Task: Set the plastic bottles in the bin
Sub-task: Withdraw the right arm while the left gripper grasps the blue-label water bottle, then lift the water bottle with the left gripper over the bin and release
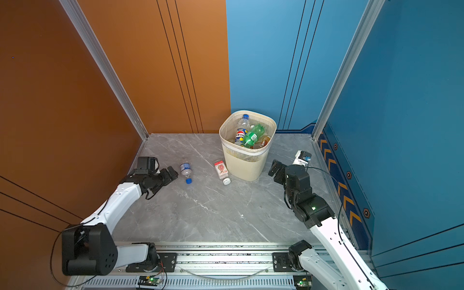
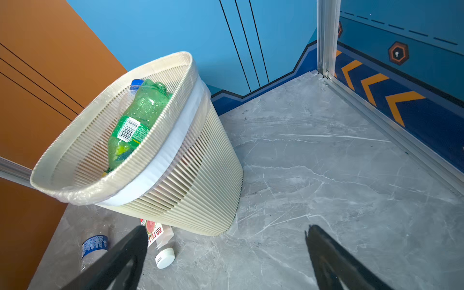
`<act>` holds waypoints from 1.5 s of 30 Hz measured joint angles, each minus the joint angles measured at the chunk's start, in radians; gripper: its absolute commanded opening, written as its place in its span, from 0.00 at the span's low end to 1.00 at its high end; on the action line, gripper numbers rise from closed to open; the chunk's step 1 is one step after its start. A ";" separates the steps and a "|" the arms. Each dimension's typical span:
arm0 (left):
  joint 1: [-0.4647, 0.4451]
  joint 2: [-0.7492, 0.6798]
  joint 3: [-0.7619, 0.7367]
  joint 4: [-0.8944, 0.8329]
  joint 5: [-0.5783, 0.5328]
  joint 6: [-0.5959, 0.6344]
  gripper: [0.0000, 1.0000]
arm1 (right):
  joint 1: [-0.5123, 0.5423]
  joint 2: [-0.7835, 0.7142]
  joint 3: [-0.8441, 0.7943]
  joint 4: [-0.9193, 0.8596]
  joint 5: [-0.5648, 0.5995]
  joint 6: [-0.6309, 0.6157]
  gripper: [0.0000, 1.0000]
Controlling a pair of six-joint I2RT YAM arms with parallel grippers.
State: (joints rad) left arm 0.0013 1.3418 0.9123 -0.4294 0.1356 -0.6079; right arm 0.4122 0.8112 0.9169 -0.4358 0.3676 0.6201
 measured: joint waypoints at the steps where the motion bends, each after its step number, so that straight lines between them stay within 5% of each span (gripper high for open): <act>1: -0.005 0.034 0.022 0.006 0.000 0.003 0.97 | -0.003 -0.003 0.000 -0.001 0.000 0.002 1.00; 14: -0.082 0.436 0.296 0.046 0.000 0.024 0.87 | -0.055 -0.044 0.000 -0.029 -0.004 0.005 1.00; 21: -0.108 0.549 0.359 0.044 0.000 0.024 0.72 | -0.086 -0.076 0.000 -0.044 -0.008 -0.003 1.00; 30: -0.108 0.556 0.360 0.041 0.000 0.019 0.53 | -0.112 -0.076 0.000 -0.048 -0.034 -0.002 1.00; 39: -0.126 0.496 0.391 0.002 0.008 0.037 0.52 | -0.116 -0.055 -0.003 -0.047 -0.055 -0.002 1.00; 45: -0.192 0.363 0.554 -0.042 0.014 0.081 0.52 | -0.119 -0.055 -0.005 -0.047 -0.057 -0.002 1.00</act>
State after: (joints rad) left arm -0.1902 1.7046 1.4662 -0.4709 0.1501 -0.5266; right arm 0.2932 0.7567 0.9123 -0.4828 0.3103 0.6182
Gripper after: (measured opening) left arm 0.522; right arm 0.995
